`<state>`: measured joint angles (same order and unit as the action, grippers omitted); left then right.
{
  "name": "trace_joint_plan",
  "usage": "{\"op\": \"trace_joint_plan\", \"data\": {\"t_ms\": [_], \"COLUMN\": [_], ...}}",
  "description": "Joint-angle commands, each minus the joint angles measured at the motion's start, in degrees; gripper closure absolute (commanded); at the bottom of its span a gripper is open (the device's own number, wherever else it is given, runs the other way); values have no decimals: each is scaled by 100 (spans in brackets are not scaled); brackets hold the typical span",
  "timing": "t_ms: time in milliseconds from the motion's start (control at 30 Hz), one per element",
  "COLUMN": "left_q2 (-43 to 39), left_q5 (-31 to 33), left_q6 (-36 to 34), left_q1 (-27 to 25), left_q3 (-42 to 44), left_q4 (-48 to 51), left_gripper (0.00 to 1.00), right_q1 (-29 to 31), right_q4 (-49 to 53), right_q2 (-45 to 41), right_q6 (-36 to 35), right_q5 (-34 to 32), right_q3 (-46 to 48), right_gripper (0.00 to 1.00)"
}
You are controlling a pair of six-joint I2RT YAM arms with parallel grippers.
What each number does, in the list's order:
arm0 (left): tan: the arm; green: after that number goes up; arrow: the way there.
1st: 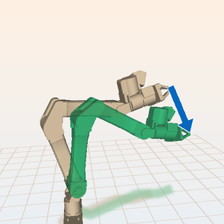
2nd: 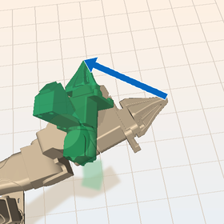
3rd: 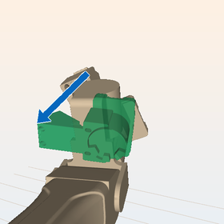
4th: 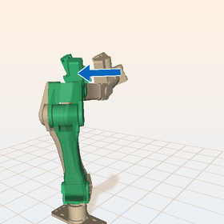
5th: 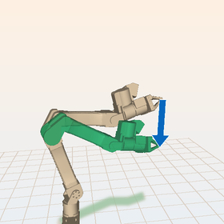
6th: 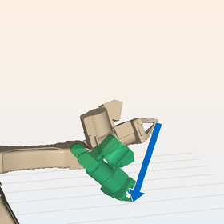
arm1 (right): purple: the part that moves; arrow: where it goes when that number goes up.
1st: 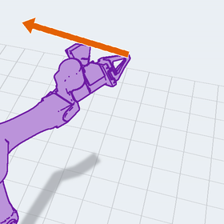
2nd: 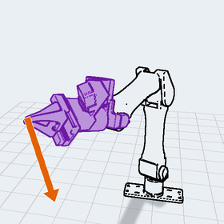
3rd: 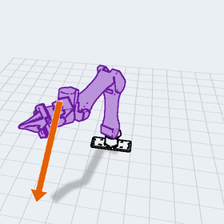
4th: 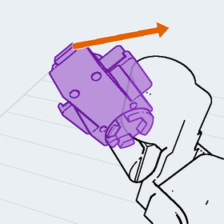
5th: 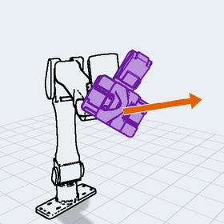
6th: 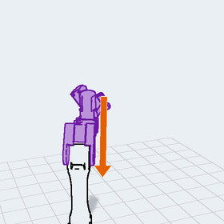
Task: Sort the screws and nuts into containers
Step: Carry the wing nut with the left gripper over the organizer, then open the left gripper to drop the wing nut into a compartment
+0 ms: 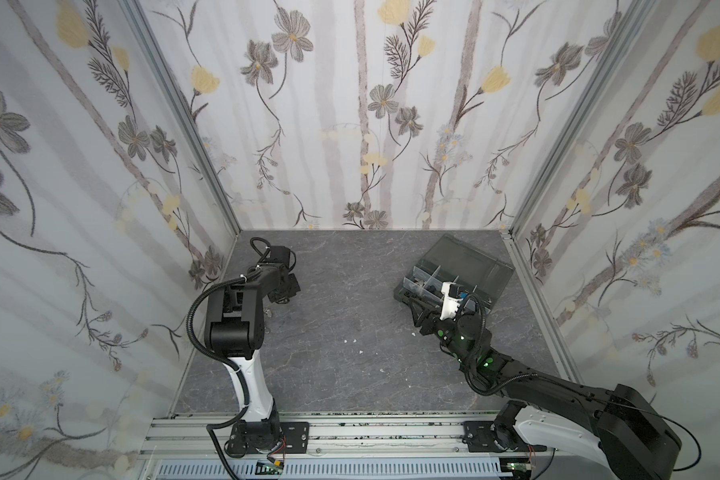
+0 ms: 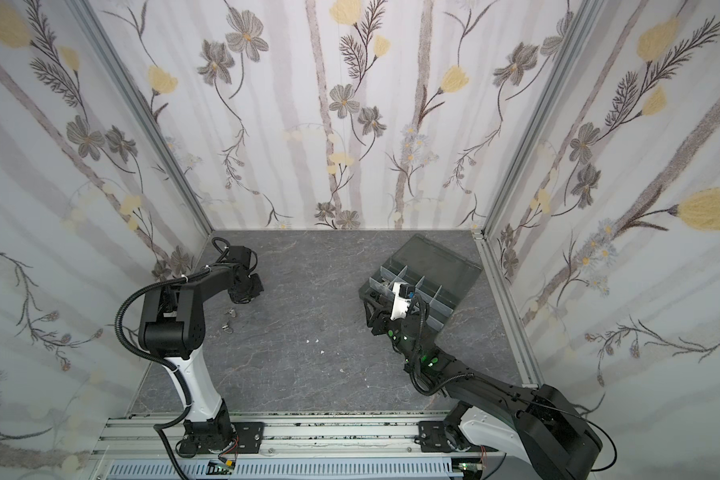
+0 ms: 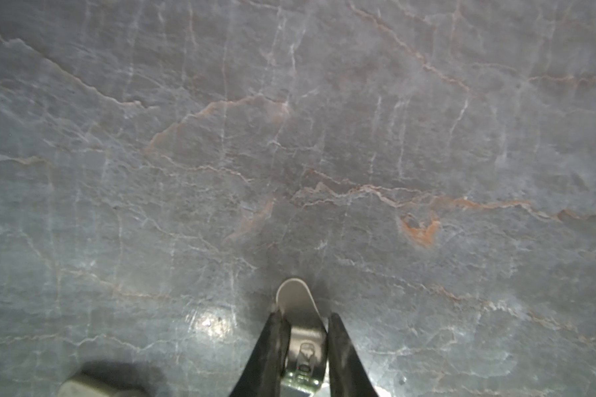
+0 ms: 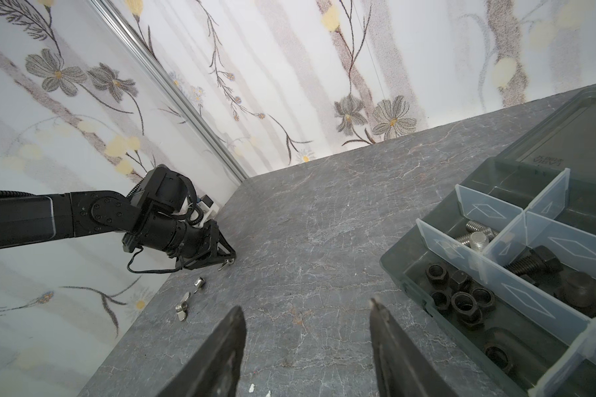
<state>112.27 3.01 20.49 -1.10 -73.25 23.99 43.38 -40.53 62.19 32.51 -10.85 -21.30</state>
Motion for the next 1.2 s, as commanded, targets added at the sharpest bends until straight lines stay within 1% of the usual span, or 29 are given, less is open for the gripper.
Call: {"op": "trace_joint_plan", "data": {"t_ms": [0, 100, 200, 300, 400, 500, 600, 700, 833, 900, 967, 1033, 1100, 1167], "left_q2": [-87, -221, -413, -568, -508, -286, 140, 635, 1384, 1951, 2423, 2865, 3205, 3378], "left_q5": [69, 73, 38, 64, -27, -163, -203, -314, -593, -765, -877, -951, -1059, -1180], "left_q6": [-39, -44, -19, -6, 124, 321, 474, 689, 894, 937, 963, 1026, 1117, 1224], "left_q1": [-62, -171, -398, -899, -1505, -2201, -2909, -3537, -4194, -4505, -4740, -4924, -5062, -5165], "left_q3": [-14, -9, -48, -503, -990, -1542, -2200, -2876, -3908, -4705, -5437, -6071, -6490, -6621], "left_q4": [18, 60, 177, 349, 516, 506, 506, 357, 200, 339, 504, 617, 615, 494], "left_gripper": [81, 84, 85, 86, 86, 86, 86, 86, 86, 85, 86, 85, 86, 86], "right_q1": [-13, -36, -164, -542, -1089, -1542, -2029, -2729, -3504, -3833, -4013, -4021, -4039, -4039], "right_q4": [-127, -80, -10, 39, 145, 612, 1000, 1215, 1595, 1745, 1919, 2105, 2128, 2120], "right_q2": [-17, -40, -98, -179, -338, -680, -1112, -1503, -2019, -2224, -2360, -2403, -2471, -2555], "right_q6": [39, 66, 181, 508, 885, 1019, 1144, 1504, 1789, 1908, 1966, 1939, 2074, 2207], "right_q5": [-5, 9, 133, 543, 1081, 1384, 1644, 2180, 2645, 2855, 2975, 2990, 3070, 3087], "right_q3": [3, -4, 16, 78, 179, 210, 303, 501, 583, 574, 518, 428, 409, 424], "right_gripper": [41, 40, 39, 39, 40, 40, 39, 40, 41, 41, 41, 41, 41, 41]}}
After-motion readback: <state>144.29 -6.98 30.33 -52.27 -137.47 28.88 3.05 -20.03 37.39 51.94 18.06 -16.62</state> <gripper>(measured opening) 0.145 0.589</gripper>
